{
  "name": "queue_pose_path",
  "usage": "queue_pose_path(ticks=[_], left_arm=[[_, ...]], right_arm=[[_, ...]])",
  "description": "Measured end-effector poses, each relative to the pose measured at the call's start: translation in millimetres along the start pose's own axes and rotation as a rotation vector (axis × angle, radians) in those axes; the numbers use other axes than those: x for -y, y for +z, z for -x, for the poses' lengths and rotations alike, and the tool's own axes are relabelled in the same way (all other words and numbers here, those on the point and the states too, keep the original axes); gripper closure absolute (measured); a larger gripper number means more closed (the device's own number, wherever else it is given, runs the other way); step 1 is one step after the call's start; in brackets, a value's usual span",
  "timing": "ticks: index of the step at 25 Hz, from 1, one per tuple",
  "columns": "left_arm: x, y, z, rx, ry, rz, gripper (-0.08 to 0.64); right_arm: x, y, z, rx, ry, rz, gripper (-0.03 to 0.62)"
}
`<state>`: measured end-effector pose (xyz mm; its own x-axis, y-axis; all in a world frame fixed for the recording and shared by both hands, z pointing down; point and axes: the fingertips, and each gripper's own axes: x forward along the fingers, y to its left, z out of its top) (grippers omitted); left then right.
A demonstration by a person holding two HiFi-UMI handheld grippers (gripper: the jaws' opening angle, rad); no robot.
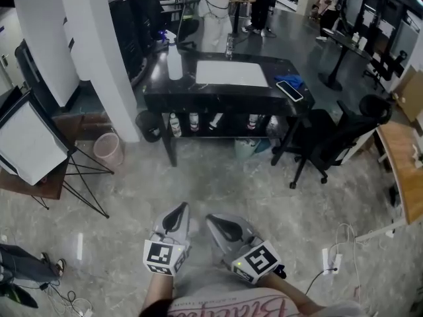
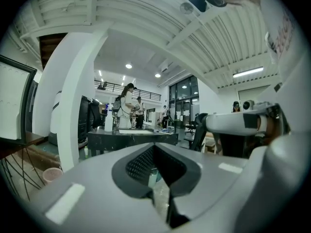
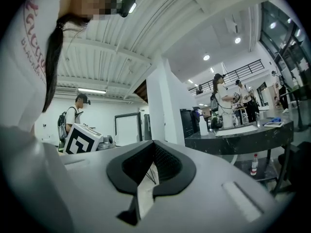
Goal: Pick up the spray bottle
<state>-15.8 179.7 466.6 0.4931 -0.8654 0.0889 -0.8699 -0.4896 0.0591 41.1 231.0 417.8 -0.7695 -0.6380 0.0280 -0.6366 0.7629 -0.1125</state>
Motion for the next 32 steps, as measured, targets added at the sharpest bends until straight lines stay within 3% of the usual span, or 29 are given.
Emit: queue_pose_path(ticks=[15, 32], left_arm=[[-100.0, 28.1, -114.0, -0.019, -0.04, -0.016, 0.561], [-204.6, 53.1, -202.4, 0.043, -0.037, 0.007, 0.561]], right_arm=[[91.4, 19.4, -126.6, -0.003, -0.03, -0.021, 0.591], [157.0, 33.7, -244.7, -0.015, -0.041, -0.002, 0.591]])
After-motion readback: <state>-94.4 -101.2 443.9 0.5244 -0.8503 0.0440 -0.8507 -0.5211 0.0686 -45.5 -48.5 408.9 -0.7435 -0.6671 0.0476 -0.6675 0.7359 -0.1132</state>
